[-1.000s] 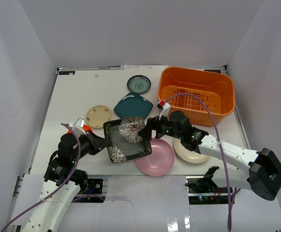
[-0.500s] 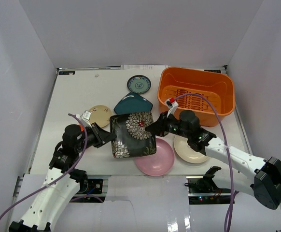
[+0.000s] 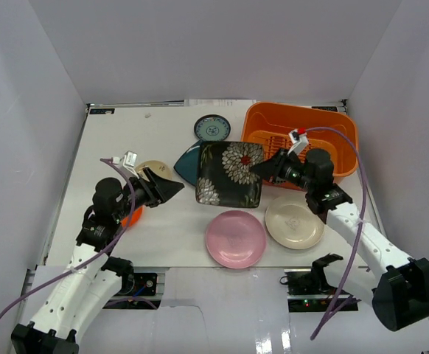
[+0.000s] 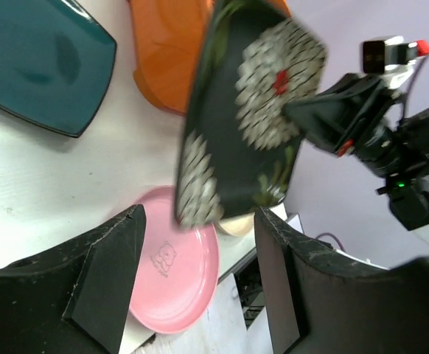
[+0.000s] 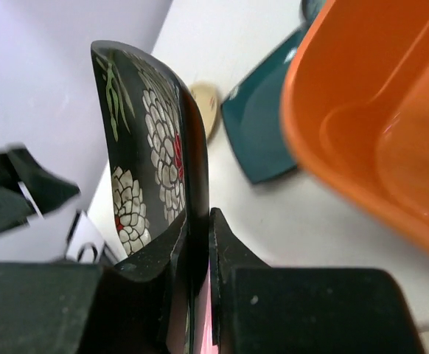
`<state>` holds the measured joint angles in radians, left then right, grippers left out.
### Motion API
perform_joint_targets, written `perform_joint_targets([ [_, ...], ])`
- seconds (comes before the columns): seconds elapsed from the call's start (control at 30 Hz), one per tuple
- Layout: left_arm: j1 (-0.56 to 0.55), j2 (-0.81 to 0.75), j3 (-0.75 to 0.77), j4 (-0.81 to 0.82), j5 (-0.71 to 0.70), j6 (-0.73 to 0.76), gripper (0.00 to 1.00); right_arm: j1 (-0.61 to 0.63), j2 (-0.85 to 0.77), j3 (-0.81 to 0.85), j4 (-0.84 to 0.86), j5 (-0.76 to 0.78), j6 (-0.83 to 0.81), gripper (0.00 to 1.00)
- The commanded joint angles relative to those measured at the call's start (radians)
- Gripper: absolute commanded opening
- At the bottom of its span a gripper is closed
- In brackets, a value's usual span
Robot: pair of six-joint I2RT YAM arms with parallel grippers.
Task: Place the plates into the plastic bin on the countertop
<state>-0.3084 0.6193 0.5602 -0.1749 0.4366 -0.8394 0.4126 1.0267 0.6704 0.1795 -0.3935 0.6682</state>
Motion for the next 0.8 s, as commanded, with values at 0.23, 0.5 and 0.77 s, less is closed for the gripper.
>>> perform_joint_targets([
  [0.23, 0.0, 0.144, -0.042, 0.041, -0.179, -0.015, 0.73, -0.478, 0.114, 0.322, 0.117, -0.182, 0.105, 0.08],
  [0.5, 0.0, 0.404, -0.091, 0.222, -0.219, -0.073, 0.74, -0.538, 0.321, 0.477, -0.118, 0.06, -0.191, 0.08],
  [0.77, 0.0, 0.621, -0.066, 0.385, -0.242, -0.132, 0.75, -0.54, 0.539, 0.548, -0.158, 0.116, -0.286, 0.08],
])
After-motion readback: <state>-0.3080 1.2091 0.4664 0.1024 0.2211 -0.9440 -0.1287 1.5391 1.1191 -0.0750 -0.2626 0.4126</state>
